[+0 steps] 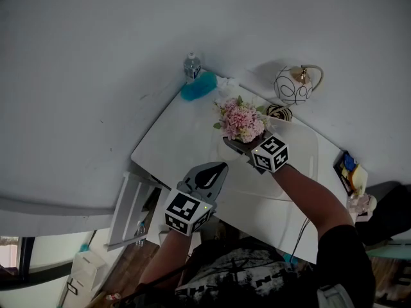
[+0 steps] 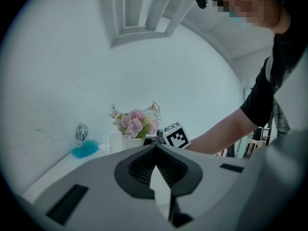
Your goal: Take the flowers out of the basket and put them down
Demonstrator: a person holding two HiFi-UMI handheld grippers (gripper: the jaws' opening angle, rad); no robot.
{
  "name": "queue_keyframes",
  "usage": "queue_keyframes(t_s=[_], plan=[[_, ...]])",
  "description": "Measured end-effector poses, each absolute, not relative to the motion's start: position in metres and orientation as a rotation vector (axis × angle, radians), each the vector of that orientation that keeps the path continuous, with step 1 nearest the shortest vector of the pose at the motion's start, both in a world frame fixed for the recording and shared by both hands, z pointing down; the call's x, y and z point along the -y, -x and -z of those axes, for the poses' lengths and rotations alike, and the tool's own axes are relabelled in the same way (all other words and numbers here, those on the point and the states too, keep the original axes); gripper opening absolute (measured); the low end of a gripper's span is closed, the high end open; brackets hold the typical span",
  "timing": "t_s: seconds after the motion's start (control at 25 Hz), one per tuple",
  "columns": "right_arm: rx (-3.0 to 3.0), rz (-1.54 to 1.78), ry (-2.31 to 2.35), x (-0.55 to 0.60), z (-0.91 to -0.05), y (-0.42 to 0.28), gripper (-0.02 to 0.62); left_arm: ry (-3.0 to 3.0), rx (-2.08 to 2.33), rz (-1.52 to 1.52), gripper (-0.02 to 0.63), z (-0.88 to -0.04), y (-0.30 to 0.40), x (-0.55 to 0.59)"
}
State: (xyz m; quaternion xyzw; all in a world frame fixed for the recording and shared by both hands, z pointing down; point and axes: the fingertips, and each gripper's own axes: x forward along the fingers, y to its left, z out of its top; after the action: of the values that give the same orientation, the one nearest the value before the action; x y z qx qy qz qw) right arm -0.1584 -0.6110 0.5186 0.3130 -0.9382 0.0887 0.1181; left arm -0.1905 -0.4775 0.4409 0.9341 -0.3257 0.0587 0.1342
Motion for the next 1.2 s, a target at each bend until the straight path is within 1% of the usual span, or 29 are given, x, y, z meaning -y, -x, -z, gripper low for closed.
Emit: queue_keyframes(t_s=[0.48, 0.84, 1.2], plan=[[2.760, -0.237, -0.936, 0.582, -0.470, 0.132, 0.333, -2.751, 0.913, -0.145, 0.012, -0.422, 0.180, 0.472], [2.802, -0.223, -1.034, 0.557, -0.410, 0.099, 0.333, -2.840, 0.790, -0.172, 0.012, -0.410, 0.138, 0.451], [2.783, -0.164, -1.158, 0.528, -0.366, 0.046, 0.333, -2.914, 0.655, -0.177, 0.013, -0.400, 0.094, 0.434]])
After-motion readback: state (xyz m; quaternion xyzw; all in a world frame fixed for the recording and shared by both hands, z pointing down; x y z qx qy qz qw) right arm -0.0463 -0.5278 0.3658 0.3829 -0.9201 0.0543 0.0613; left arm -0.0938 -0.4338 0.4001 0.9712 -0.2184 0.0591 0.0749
